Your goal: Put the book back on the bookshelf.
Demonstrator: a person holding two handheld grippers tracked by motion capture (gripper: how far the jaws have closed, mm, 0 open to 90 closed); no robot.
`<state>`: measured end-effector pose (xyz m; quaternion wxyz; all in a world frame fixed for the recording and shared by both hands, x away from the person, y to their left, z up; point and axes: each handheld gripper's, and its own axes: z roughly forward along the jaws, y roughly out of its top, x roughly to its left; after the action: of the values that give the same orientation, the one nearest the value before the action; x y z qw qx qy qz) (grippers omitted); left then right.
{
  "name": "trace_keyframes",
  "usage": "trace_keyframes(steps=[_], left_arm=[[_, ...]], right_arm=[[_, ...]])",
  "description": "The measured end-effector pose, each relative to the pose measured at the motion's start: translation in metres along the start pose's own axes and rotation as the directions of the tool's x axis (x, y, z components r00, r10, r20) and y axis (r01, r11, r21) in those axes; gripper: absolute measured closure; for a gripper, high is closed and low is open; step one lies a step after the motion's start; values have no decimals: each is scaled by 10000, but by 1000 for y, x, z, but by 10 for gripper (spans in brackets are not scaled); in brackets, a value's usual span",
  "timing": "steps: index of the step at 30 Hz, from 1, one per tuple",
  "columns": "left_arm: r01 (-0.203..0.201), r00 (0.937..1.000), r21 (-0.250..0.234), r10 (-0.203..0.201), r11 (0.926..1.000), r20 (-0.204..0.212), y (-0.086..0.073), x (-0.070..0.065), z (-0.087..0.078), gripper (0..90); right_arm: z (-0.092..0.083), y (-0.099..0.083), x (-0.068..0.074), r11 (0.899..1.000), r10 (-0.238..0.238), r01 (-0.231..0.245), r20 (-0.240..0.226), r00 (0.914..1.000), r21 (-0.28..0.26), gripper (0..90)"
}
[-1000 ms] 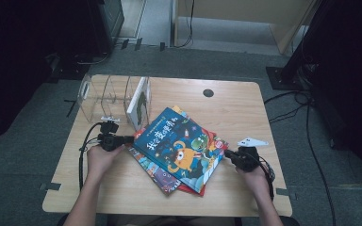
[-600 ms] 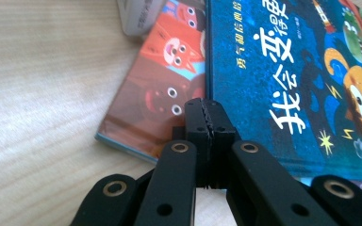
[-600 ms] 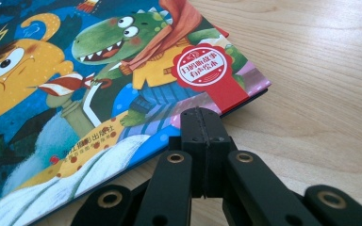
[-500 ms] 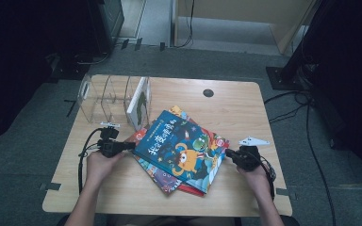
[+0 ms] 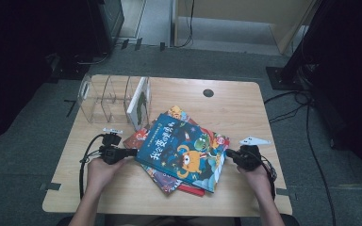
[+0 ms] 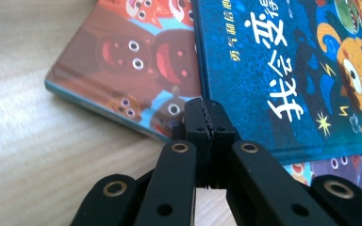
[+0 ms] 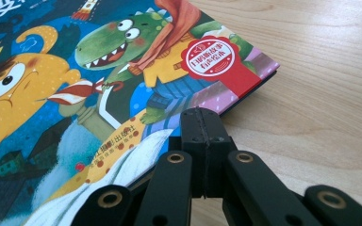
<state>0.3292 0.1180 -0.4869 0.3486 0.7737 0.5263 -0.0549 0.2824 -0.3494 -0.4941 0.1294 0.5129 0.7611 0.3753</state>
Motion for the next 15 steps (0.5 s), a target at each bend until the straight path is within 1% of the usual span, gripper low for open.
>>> trace_keyframes(steps=[1, 4, 6, 9, 10, 11, 15], left_arm=[[2, 10000, 29, -2, 10000, -19, 0, -1, 0, 900], [-24, 10000, 50, 24, 10000, -15, 1, -1, 1, 900], [-115, 9999, 40, 115, 9999, -56, 3, -1, 1, 900], [-294, 9991, -91, 291, 9995, -320, 9, -3, 3, 900], [-388, 9987, -81, 385, 9992, -330, 12, -4, 5, 900], [-493, 9979, -113, 488, 9987, -428, 14, -5, 7, 900], [-513, 9980, -254, 503, 9984, -384, 23, -2, 14, 900]], right_arm=[[0, 1, -1, 10000, -13, 13, 32, 10000, -5, 900], [1, 3, -1, 9998, 182, -182, 22, 9998, -38, 900], [3, 4, -2, 9997, 241, -241, -6, 9997, -80, 900], [4, 5, -1, 9999, 145, -144, 65, 9999, -81, 900], [4, 5, 0, 9999, 124, -123, 96, 9999, -90, 900], [4, 5, 0, 9999, 94, -93, 105, 9999, -105, 900], [5, 5, -1, 9998, 131, -130, 102, 9999, -116, 900]])
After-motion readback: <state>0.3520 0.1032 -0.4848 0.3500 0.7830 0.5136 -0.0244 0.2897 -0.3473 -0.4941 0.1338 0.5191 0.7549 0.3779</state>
